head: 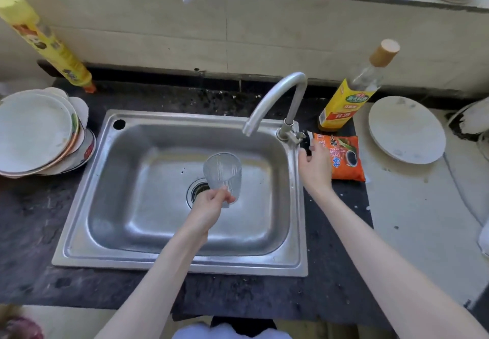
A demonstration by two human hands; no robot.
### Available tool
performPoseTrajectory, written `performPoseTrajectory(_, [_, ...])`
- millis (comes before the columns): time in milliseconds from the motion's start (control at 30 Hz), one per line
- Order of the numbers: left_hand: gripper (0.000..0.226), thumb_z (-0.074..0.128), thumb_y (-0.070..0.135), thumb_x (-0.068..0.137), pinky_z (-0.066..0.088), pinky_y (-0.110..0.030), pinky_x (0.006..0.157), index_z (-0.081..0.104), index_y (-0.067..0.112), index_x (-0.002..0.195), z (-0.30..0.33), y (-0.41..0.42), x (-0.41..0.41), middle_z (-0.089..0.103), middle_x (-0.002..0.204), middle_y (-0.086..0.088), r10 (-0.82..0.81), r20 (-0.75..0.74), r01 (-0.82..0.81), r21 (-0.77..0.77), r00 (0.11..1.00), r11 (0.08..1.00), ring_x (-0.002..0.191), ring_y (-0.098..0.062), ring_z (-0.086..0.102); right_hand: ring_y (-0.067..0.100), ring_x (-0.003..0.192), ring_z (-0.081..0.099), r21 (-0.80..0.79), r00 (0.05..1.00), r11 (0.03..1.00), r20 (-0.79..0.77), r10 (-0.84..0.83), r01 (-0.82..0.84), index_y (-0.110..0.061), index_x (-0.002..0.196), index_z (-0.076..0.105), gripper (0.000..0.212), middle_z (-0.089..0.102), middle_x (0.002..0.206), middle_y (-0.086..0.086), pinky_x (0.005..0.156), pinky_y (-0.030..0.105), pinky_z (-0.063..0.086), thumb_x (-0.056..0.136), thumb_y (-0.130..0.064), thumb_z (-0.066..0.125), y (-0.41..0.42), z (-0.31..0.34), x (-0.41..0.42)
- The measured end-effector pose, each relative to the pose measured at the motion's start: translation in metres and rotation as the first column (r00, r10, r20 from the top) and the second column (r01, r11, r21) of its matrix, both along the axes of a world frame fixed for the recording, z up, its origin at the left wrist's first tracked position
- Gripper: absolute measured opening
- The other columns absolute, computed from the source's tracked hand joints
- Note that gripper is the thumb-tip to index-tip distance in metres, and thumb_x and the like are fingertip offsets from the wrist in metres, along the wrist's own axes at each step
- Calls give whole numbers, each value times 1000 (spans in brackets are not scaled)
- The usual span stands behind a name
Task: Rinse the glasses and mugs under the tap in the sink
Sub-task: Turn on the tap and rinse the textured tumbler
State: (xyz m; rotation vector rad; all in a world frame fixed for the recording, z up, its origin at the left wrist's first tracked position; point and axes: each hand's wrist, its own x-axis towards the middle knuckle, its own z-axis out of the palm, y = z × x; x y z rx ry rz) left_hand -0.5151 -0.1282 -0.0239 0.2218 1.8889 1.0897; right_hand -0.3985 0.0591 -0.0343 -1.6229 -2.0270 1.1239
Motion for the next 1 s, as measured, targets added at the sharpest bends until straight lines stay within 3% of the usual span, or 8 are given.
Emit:
performPoseTrajectory(100, [38, 40, 27, 98, 34, -29, 79, 58, 14, 67, -2, 4, 0, 60, 79, 3, -49, -58, 49, -5, 997, 999, 78, -10, 50, 27, 129, 37, 93, 992, 991, 90, 91, -99, -4, 139, 36, 46, 39, 142, 15, 108, 37, 31, 97, -23, 42, 22, -3, -8])
performPoseTrajectory(167, [38, 40, 27, 98, 36, -31, 84, 59, 13, 67, -2, 4, 2, 61, 81, 1, -58, -59, 58, -8, 997, 998, 82, -11, 51, 27, 123, 42, 151, 982, 975, 112, 149, -165, -1, 130, 48, 38, 49, 132, 17, 100, 29, 30, 97, -19, 41, 25, -6, -10])
performPoseTrajectory(267, [38, 41, 27, 97, 38, -33, 92, 61, 12, 68, -3, 3, 5, 63, 80, 1, -63, -44, 64, 7, 997, 998, 84, -14, 53, 26, 103, 51, 166, 995, 982, 42, 88, -94, 0, 113, 60, 30, 61, 110, 17, 85, 33, 38, 96, -18, 45, 25, -6, -13])
performPoseTrajectory(400, [41, 42, 27, 97, 39, -34, 86, 61, 15, 62, -4, 3, 2, 60, 75, -4, -49, -46, 49, 3, 998, 999, 80, -21, 49, 24, 87, 54, 155, 998, 985, 25, 66, -69, -4, 101, 57, 17, 61, 95, 13, 68, 30, 35, 95, -16, 49, 23, -11, -17])
performPoseTrajectory(500, [39, 43, 28, 97, 40, -33, 94, 59, 15, 64, -1, 4, 1, 62, 78, -3, -44, -70, 45, 11, 997, 999, 88, -23, 56, 25, 81, 54, 190, 994, 975, 38, 107, -112, -4, 97, 56, 13, 61, 90, 12, 65, 30, 34, 95, -14, 46, 18, -15, -16])
performPoseTrajectory(633, [33, 41, 26, 97, 37, -26, 79, 53, 16, 68, 7, 8, 2, 60, 77, -3, -52, -100, 56, 29, 994, 998, 77, -15, 50, 15, 79, 48, 228, 982, 956, 63, 176, -186, -3, 105, 58, 18, 57, 90, 6, 65, 24, 31, 96, -13, 44, 12, -17, -12])
performPoseTrajectory(733, [32, 42, 27, 97, 37, -24, 76, 53, 16, 69, 8, 10, 3, 61, 75, -2, -48, -107, 52, 34, 993, 998, 75, -14, 51, 21, 84, 53, 258, 971, 936, 75, 227, -239, -3, 105, 58, 19, 60, 95, 12, 67, 29, 39, 97, -13, 44, 12, -21, -9])
performPoseTrajectory(1000, [31, 41, 27, 97, 41, -36, 94, 52, 17, 69, -5, 16, 7, 61, 70, 0, -25, -95, 27, 22, 995, 999, 79, -17, 57, 28, 100, 54, 239, 963, 933, 54, 264, -269, -2, 125, 50, 33, 56, 107, 16, 85, 37, 43, 95, -16, 46, 2, -33, -8])
